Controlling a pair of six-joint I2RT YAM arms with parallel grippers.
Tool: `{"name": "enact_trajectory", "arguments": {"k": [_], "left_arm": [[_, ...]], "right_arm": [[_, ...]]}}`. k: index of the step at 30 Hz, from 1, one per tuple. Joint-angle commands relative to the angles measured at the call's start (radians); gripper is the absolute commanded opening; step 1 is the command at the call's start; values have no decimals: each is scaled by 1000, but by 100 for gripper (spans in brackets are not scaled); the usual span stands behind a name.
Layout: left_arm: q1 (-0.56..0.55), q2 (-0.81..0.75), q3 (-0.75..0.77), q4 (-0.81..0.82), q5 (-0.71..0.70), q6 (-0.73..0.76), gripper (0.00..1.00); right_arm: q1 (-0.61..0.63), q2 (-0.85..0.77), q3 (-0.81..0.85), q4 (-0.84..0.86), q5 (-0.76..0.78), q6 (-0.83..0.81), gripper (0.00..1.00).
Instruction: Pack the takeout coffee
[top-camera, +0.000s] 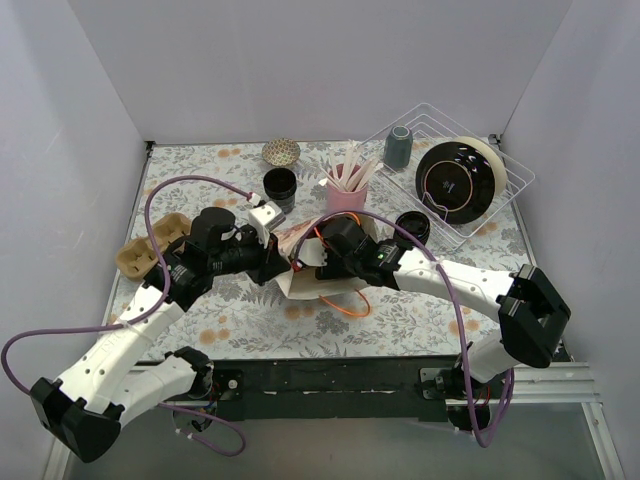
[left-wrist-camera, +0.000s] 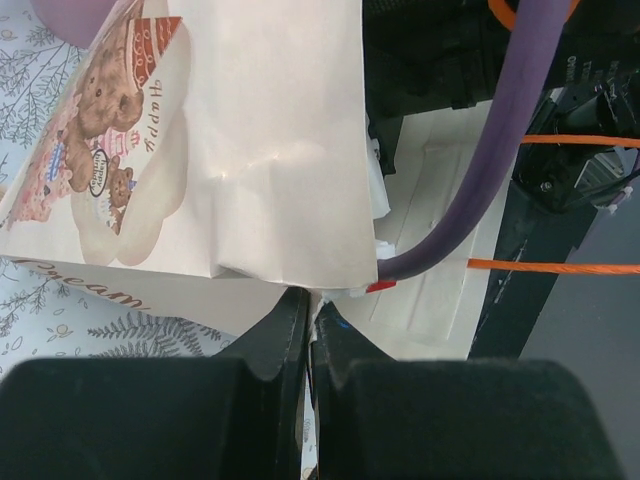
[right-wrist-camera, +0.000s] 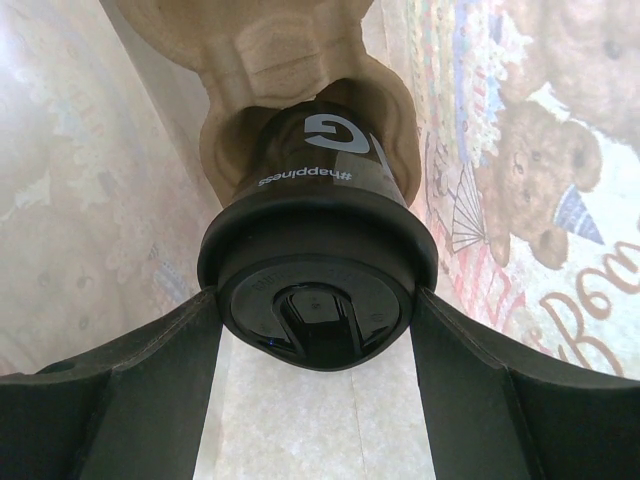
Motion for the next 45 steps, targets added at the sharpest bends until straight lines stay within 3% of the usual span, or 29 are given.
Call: {"name": "enact_trajectory", "arguments": {"k": [1,18,22,23,30,45], "left_arm": [[-2,-36,-17,-3,42,-8,0],[-2,-56,-23,-14,49,-24,0],[-2,-52,-21,-17,49,-20,0],[-2,-52,-21,-19,47,-18,0],[-1,-62,-20,-25,35,-26,0],[-1,-60,-21,-17,23,-54,0]], "right_arm": [[-10,-5,-8,109,-33,31,62],[-15,107,45,120,40,62,71],[-15,111,70,111,37,76,92],[-13,109,74,109,32,74,94],[-15,81,122,62,17,69,98],[-15,-55,104,-50,-57,39,99]]}}
